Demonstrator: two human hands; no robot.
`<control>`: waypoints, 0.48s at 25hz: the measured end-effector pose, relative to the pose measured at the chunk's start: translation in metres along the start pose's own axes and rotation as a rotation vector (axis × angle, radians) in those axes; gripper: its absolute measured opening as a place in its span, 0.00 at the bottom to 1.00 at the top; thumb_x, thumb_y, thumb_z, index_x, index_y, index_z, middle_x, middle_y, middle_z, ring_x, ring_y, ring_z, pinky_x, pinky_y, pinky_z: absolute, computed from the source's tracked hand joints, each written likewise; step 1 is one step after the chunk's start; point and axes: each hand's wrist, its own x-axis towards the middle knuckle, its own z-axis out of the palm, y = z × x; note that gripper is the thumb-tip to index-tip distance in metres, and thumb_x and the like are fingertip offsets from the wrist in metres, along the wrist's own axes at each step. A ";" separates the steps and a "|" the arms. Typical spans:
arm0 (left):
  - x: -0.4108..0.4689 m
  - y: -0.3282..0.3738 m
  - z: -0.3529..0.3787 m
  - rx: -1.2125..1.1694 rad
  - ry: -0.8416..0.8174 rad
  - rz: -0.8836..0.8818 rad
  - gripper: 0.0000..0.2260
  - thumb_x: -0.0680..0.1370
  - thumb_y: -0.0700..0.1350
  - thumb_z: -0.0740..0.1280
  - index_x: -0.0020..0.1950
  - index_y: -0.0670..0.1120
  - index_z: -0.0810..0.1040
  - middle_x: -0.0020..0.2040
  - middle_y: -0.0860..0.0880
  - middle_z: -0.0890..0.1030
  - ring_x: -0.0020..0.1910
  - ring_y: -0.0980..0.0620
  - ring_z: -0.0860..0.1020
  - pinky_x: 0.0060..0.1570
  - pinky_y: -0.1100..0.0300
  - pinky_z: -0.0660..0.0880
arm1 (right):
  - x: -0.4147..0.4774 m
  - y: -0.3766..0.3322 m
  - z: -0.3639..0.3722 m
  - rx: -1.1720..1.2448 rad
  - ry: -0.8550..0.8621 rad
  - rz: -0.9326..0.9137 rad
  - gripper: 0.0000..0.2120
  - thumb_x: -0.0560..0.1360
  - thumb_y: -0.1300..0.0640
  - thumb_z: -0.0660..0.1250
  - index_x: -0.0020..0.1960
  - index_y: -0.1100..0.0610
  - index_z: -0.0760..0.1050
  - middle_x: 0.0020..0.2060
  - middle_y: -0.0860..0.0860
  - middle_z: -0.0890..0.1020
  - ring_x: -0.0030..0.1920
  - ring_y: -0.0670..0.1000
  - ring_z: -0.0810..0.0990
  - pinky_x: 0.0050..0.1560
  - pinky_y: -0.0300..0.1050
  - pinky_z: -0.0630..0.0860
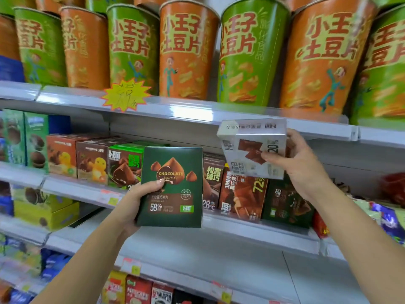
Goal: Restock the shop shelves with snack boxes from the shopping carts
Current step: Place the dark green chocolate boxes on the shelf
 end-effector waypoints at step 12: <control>0.065 0.007 -0.039 0.045 -0.060 0.023 0.28 0.54 0.51 0.76 0.51 0.43 0.80 0.38 0.44 0.85 0.32 0.47 0.84 0.28 0.59 0.79 | 0.046 0.051 0.007 -0.462 0.119 -0.204 0.25 0.69 0.61 0.76 0.55 0.36 0.72 0.57 0.45 0.79 0.60 0.45 0.75 0.63 0.43 0.73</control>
